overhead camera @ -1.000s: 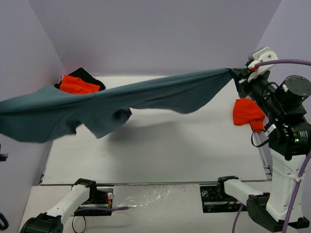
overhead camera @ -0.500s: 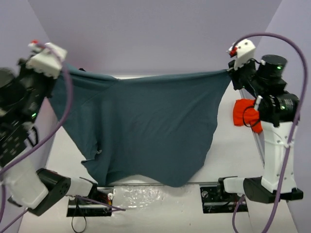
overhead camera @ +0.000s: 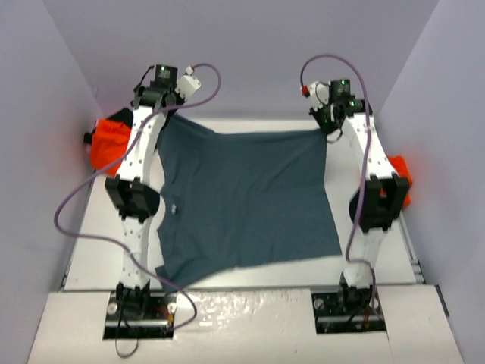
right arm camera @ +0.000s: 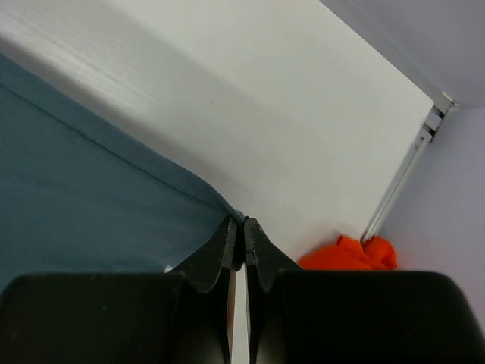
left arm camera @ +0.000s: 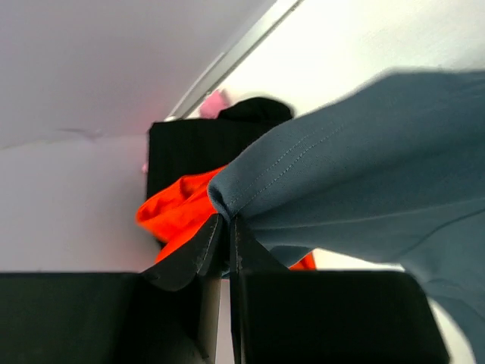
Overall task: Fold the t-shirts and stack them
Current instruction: Flatten out the tshirt, then fold the flattened tshirt in 1/3 of the way
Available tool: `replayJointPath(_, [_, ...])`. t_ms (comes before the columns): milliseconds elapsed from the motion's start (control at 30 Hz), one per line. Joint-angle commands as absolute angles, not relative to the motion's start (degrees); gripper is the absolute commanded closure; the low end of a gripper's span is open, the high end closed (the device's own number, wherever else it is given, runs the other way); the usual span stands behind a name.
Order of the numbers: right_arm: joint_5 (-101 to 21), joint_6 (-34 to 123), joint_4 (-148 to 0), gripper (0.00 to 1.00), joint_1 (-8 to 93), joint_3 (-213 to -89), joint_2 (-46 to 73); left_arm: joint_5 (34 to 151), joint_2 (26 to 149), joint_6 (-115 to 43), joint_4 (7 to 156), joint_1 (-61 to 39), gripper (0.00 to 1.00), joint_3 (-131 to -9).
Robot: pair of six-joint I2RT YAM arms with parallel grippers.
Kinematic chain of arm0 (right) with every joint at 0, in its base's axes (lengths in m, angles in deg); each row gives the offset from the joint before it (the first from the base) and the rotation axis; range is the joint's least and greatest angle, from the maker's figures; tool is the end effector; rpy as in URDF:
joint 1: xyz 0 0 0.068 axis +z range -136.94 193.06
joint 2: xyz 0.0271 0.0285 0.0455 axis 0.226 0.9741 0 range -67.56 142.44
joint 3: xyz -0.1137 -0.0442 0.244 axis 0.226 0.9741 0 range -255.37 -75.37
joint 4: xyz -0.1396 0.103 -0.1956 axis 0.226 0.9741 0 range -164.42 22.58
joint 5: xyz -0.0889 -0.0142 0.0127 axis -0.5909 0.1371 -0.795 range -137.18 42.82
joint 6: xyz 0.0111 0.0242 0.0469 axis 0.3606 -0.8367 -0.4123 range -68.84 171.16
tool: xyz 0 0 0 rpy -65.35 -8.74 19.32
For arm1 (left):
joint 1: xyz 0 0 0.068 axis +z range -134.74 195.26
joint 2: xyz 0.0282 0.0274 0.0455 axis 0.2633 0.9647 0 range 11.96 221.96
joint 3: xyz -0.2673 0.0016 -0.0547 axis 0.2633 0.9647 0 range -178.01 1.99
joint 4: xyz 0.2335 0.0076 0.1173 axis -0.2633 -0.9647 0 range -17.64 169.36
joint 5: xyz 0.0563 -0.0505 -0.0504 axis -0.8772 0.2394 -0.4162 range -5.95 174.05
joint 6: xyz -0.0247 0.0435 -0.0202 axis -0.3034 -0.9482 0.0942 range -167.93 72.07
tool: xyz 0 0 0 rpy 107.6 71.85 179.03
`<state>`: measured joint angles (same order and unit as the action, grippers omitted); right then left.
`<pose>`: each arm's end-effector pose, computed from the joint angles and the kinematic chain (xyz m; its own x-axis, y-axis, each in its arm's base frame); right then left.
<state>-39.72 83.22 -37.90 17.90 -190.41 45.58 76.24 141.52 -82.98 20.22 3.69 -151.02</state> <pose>0.4545 0.0431 0.3623 -0.3789 -0.5602 -0.7366 -0.4616 0.8043 -0.3743 0.4690 -0.0912 0.4058 -0.4159 0.6659 -0.6194 0.4024 0.7455 0.5313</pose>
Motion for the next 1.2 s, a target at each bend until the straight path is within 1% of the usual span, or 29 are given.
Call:
replayJointPath(0, [-42.76, 83.40, -44.31, 1.00, 16.13, -203.23, 58.24, 76.29, 142.37, -85.27, 34.17, 5.71, 1.00, -153.09])
replayJointPath(67, [-43.58, 82.98, -44.46, 1.00, 15.70, -208.39, 63.26, 76.23, 144.98, -85.71, 36.84, 6.59, 1.00, -153.40])
replayJointPath(200, [-44.63, 83.07, -46.44, 1.00, 15.58, -213.86, 68.91, 76.02, 148.56, -85.84, 40.56, 8.74, 1.00, -154.07])
replayJointPath(400, [-44.90, 82.46, -49.97, 1.00, 15.44, -213.89, 70.43, 74.83, 150.21, -85.56, 42.89, 9.99, 1.00, -153.40])
replayJointPath(500, [-43.76, 81.72, -50.77, 1.00, 15.52, -212.89, 68.62, 74.67, 149.19, -84.52, 42.11, 9.93, 1.00, -153.15])
replayJointPath(667, [-42.49, 82.99, -50.95, 1.00, 15.70, -206.76, 62.47, 76.43, 142.66, -83.84, 38.51, 9.80, 1.00, -148.91])
replayJointPath(833, [-43.75, 85.23, -51.70, 1.00, 15.56, -199.18, 56.97, 78.36, 134.65, -82.75, 35.21, 9.55, 1.00, -139.45])
replayJointPath(1000, [-44.25, 87.05, -52.15, 1.00, 15.17, -193.52, 55.31, 80.66, 128.81, -81.65, 26.94, 7.96, 1.00, -136.45])
replayJointPath(1167, [-44.37, 88.00, -52.11, 1.00, 15.54, -191.95, 55.61, 79.93, 122.68, -82.63, 21.67, 3.27, 1.00, -131.23])
